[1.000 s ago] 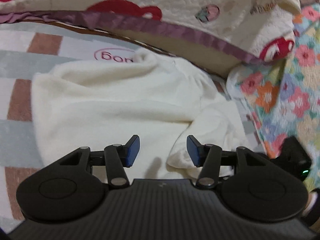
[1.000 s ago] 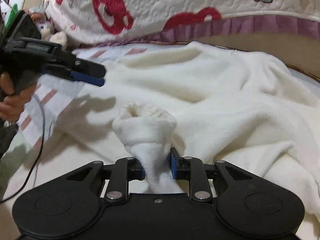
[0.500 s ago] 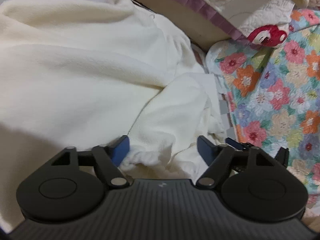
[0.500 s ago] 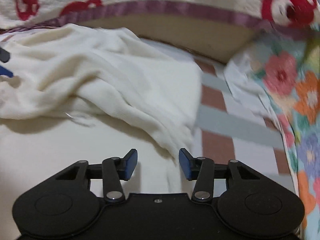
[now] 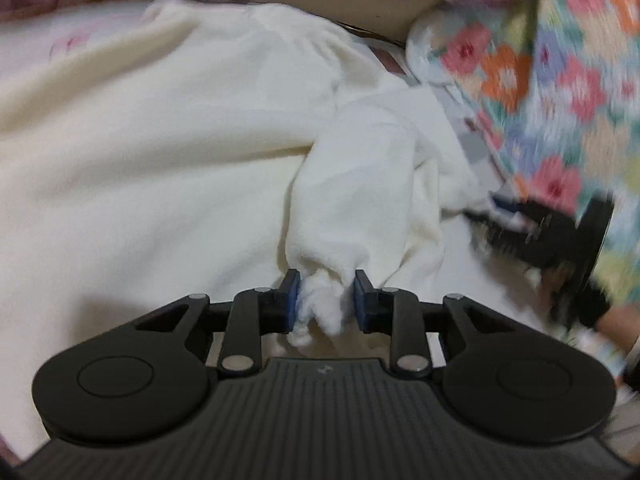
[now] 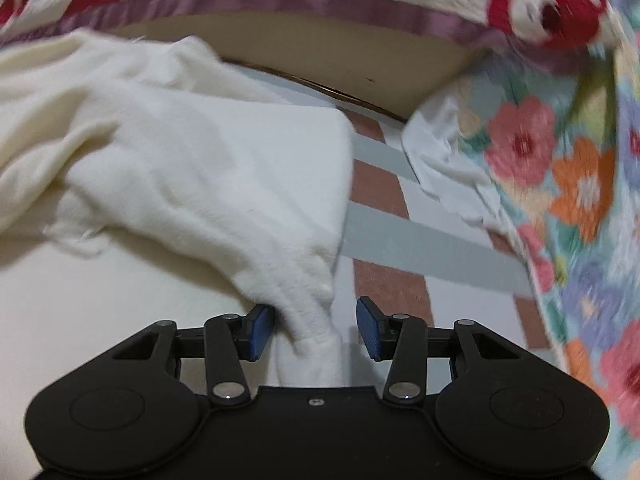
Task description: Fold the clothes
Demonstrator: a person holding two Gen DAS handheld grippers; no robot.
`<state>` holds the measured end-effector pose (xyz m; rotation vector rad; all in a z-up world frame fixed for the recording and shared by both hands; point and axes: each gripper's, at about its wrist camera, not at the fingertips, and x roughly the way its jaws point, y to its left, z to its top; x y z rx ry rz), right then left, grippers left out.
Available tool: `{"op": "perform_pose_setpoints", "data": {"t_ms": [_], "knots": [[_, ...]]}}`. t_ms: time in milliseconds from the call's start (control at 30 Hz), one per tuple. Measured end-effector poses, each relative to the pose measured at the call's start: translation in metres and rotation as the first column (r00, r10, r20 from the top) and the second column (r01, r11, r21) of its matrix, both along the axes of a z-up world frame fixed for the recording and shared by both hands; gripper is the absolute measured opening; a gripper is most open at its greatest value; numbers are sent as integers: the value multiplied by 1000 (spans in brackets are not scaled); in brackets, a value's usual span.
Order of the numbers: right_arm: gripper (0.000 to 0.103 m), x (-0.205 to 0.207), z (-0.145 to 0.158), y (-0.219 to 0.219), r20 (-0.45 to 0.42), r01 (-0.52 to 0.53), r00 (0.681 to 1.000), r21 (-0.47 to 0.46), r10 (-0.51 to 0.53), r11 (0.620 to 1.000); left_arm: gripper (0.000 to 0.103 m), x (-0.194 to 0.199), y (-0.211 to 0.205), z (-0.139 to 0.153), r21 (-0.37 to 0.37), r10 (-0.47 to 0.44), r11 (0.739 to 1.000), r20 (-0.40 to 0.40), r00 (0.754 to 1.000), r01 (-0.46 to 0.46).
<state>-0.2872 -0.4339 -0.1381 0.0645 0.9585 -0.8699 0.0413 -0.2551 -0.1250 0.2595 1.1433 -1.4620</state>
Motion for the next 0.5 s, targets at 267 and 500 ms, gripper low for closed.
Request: {"op": "perform_pose_setpoints", "data": {"t_ms": [267, 500], "knots": [[17, -30, 9, -18, 169, 97, 979, 99, -113, 990, 15, 66, 16, 43, -162, 144, 976, -25, 989, -146], [29, -29, -5, -19, 149, 124, 979, 111, -140, 986, 52, 73, 33, -7, -38, 246, 966, -159, 956, -255]]}}
